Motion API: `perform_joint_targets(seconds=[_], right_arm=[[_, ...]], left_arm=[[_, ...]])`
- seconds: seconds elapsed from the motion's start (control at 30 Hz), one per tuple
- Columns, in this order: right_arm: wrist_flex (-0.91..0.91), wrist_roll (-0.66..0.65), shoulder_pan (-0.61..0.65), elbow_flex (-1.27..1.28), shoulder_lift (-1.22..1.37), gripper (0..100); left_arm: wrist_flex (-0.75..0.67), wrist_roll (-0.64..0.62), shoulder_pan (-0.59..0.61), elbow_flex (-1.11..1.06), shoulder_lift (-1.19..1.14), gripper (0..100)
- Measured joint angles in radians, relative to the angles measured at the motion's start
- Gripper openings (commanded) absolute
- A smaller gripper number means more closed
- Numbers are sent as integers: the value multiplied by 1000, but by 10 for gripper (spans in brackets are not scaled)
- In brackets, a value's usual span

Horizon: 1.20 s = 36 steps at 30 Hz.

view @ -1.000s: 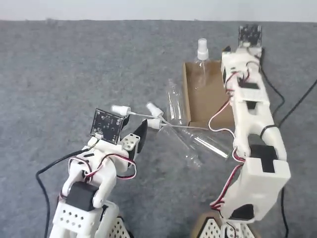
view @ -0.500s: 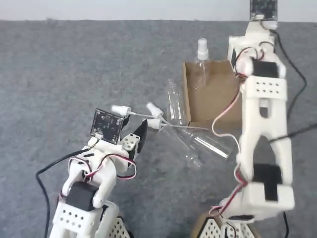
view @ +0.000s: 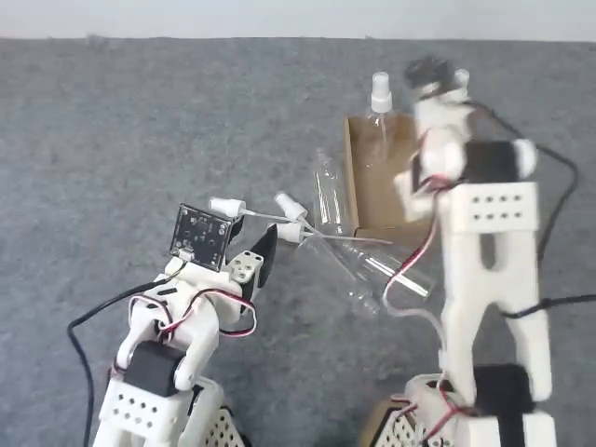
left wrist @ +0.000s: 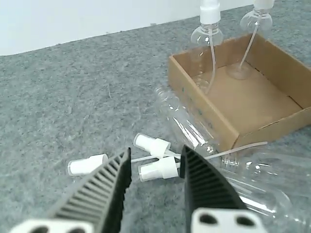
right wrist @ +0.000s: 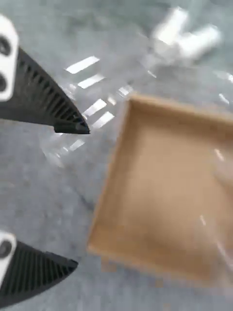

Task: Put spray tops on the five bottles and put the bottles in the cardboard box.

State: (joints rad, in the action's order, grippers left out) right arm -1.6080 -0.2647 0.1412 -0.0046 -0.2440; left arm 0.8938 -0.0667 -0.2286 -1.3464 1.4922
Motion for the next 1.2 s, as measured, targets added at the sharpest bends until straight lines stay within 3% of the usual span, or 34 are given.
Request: perform_joint_targets(seconds=[0.2, 0.5, 0.93, 1.2], right_arm=[[87, -57, 169, 359, -167, 318], [365, -66, 264, 812, -285, 318], [583, -66, 259, 991, -285, 317], [598, -64, 238, 991, -285, 318]], left_arm=[[0, 0, 0, 0, 0, 145], [0, 0, 0, 0, 0, 145], [0, 0, 0, 0, 0, 145], [0, 0, 0, 0, 0, 145]])
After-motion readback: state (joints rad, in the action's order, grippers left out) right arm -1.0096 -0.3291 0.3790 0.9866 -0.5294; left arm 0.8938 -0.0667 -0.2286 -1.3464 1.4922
